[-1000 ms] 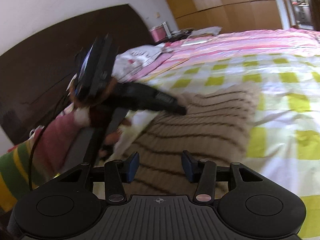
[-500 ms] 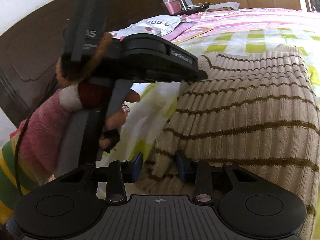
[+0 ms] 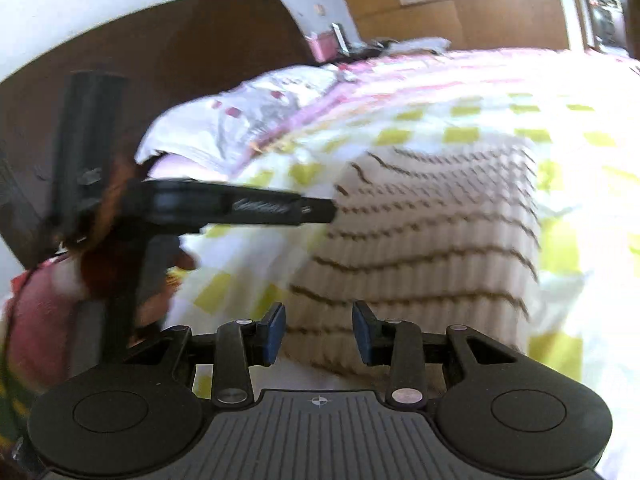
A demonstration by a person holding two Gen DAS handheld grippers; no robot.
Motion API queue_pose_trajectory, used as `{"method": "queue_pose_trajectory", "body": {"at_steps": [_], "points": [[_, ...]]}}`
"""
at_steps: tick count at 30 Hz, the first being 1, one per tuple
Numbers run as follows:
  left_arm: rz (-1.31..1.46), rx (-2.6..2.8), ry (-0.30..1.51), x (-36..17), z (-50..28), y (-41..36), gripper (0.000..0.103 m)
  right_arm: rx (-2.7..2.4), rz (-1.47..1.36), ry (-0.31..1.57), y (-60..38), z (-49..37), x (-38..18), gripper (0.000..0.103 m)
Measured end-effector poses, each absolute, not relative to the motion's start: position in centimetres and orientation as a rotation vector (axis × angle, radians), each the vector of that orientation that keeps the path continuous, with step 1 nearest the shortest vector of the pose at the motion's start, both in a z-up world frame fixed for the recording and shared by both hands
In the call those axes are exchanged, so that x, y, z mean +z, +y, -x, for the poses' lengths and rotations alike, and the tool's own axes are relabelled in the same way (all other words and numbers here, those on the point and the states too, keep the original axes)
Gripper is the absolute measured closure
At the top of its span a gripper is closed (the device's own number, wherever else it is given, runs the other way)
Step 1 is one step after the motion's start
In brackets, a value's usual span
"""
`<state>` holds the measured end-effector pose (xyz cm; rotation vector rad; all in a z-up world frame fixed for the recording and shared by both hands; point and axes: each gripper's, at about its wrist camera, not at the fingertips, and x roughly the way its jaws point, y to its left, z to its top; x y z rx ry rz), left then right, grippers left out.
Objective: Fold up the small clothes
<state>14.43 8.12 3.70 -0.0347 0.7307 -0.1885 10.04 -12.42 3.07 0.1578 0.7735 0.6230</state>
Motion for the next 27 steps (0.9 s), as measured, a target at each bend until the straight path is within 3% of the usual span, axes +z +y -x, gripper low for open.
{"method": "queue_pose_trajectory", "body": {"at_steps": [12,20,27], "points": [[0.022,-0.118,0.792,2.8,-11.0,7.5,0.072,0.497,-0.167,0.766,-14.7,-8.1,4.0,0.067],[0.018,-0.09,0.812,1.6,-8.0,6.4,0.057,0.407,-0.147,0.797,-15.1,-6.9,2.9,0.066],[0.001,-0.057,0.789,1.8,-5.9,5.9,0.049,0.363,-0.144,0.807,-15.5,-5.9,2.5,0.065]]}}
